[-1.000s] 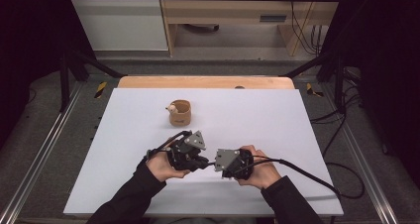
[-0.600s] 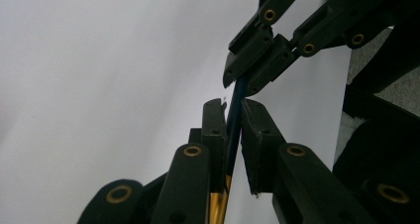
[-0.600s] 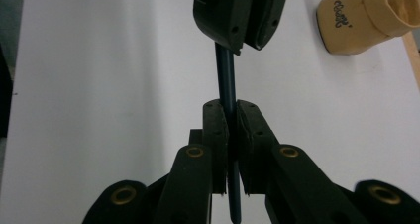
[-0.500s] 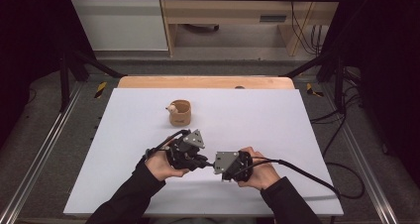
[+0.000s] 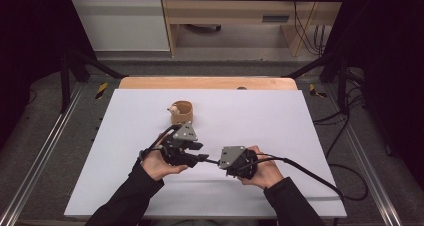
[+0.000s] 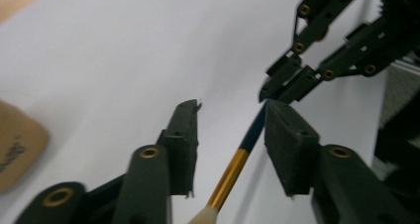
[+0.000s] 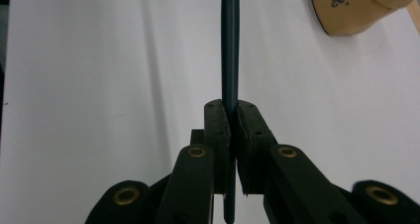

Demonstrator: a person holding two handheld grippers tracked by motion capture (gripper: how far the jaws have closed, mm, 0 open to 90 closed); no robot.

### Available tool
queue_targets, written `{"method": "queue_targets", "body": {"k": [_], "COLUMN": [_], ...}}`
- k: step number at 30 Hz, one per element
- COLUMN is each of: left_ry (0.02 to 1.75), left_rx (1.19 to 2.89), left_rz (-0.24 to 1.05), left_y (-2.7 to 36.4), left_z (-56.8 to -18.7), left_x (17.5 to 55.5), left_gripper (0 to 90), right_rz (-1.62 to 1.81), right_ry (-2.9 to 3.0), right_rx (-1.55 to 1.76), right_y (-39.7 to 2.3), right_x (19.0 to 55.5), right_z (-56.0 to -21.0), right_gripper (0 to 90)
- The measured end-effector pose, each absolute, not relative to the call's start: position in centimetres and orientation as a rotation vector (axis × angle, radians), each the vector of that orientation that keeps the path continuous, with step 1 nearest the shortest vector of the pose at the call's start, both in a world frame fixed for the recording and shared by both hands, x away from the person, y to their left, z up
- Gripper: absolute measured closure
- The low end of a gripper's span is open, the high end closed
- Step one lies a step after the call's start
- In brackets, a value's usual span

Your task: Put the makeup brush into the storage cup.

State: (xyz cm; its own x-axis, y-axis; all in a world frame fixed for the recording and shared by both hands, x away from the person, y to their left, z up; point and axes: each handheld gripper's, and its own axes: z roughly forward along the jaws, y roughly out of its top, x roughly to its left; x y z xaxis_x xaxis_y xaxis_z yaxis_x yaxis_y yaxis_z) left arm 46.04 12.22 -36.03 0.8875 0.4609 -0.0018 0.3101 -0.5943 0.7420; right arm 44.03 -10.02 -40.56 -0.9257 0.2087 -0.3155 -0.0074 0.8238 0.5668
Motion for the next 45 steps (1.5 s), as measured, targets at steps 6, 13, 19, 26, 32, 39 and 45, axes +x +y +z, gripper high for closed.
{"method": "queue_targets", "body": {"k": [6,13,19,26,32,39,45], "left_ry": [0.647,0.725,0.780,0.817,0.844,0.857,0.859], "left_rx": [2.137,2.069,2.033,1.988,1.976,1.947,1.918], "left_rz": [0.302,0.311,0.324,0.322,0.333,0.336,0.315], "left_y": [14.2,16.3,17.2,17.6,17.8,17.7,17.5], "left_z": [-35.8,-36.3,-37.2,-38.2,-39.0,-39.7,-40.0], "left_x": [46.2,46.2,45.9,45.8,45.7,45.5,45.6], "left_gripper": [32.8,21.5,15.8,14.4,14.5,14.4,14.0], "right_rz": [0.827,0.840,0.854,0.922,0.975,1.053,1.107], "right_ry": [2.634,2.613,2.585,2.542,2.515,2.485,2.465], "right_rx": [0.237,0.302,0.393,0.505,0.575,0.635,0.666], "right_y": [-11.1,-12.4,-13.1,-13.8,-14.0,-14.0,-13.8], "right_x": [44.5,44.8,44.8,44.8,44.7,44.6,44.6], "right_z": [-41.2,-41.2,-41.1,-41.3,-41.8,-42.3,-42.4], "right_gripper": [84.8,84.7,84.7,84.7,84.6,84.6,84.6]}}
